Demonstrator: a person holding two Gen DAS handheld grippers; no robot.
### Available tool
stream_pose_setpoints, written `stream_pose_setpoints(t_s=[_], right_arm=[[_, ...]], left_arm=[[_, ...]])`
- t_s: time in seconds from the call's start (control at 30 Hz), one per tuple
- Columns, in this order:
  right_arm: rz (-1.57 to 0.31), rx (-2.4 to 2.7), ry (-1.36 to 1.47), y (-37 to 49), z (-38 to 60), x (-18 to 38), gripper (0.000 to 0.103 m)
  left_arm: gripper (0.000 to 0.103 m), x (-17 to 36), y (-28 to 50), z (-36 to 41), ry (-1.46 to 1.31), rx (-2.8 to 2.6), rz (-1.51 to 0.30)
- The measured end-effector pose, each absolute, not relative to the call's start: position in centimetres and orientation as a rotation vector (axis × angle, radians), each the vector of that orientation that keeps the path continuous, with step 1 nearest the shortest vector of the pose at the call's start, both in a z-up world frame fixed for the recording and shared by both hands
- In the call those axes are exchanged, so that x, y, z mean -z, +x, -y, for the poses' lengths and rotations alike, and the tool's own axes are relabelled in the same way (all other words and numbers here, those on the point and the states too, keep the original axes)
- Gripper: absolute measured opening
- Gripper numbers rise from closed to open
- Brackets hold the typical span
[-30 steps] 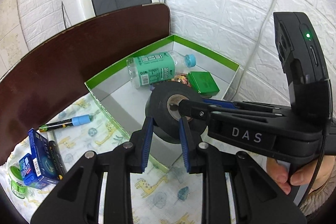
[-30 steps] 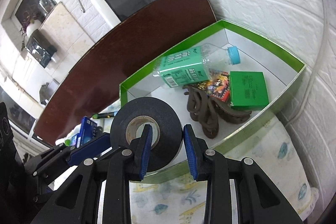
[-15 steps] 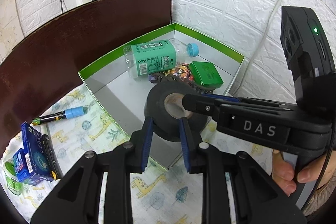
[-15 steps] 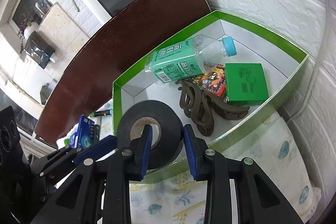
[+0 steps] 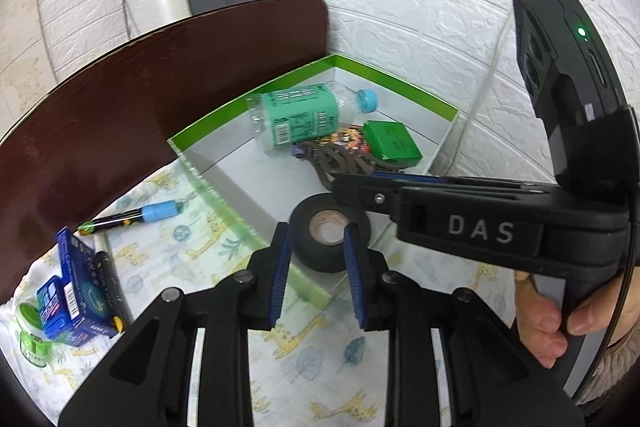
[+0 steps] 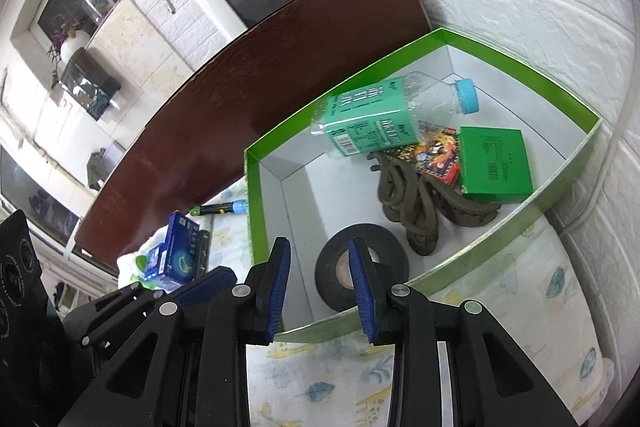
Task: Organize rigid objects
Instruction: 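Move both tools back to the blue mint box on the cloth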
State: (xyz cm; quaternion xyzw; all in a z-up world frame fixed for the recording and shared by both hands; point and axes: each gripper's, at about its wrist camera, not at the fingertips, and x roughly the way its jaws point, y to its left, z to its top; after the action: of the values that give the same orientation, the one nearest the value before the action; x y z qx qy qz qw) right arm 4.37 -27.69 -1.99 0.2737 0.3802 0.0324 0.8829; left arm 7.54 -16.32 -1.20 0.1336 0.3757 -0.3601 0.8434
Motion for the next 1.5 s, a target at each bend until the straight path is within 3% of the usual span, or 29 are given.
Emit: stream_pose_setpoints(t_s=[0.53,0.6,0.67,0.73,1.37,1.5], right_arm=[[-0.844,-0.200,0.427,6.6,19.0,0.8,0.034],[-0.852,-0.224,0.406,7.1,17.4,0.7,0.034],[-0.859,-0.248,0.385,7.6,15.7,0.6,0.034],[-0.868,-0.274,0.371,8.1,14.2,0.6,0.034],[-1.052,-0.380,0.404,14.9,2.4,6.1,0.034],[-1.057,-0.332,0.423,16.1,2.5,6.5,0.057]], left_arm=[[0.025,1.1,9.2,2.6,0.091,0.480,-0.765],[0.028,1.5,9.4,0.4,0.060,0.434,-0.769],[0.041,2.2,9.5,-2.0,0.036,0.380,-0.768],[0.046,3.0,9.5,-4.0,0.016,0.343,-0.769],[0.045,8.8,14.5,-9.4,-0.066,0.388,-0.869],[0.045,8.9,15.7,-9.1,-0.070,0.410,-0.869]])
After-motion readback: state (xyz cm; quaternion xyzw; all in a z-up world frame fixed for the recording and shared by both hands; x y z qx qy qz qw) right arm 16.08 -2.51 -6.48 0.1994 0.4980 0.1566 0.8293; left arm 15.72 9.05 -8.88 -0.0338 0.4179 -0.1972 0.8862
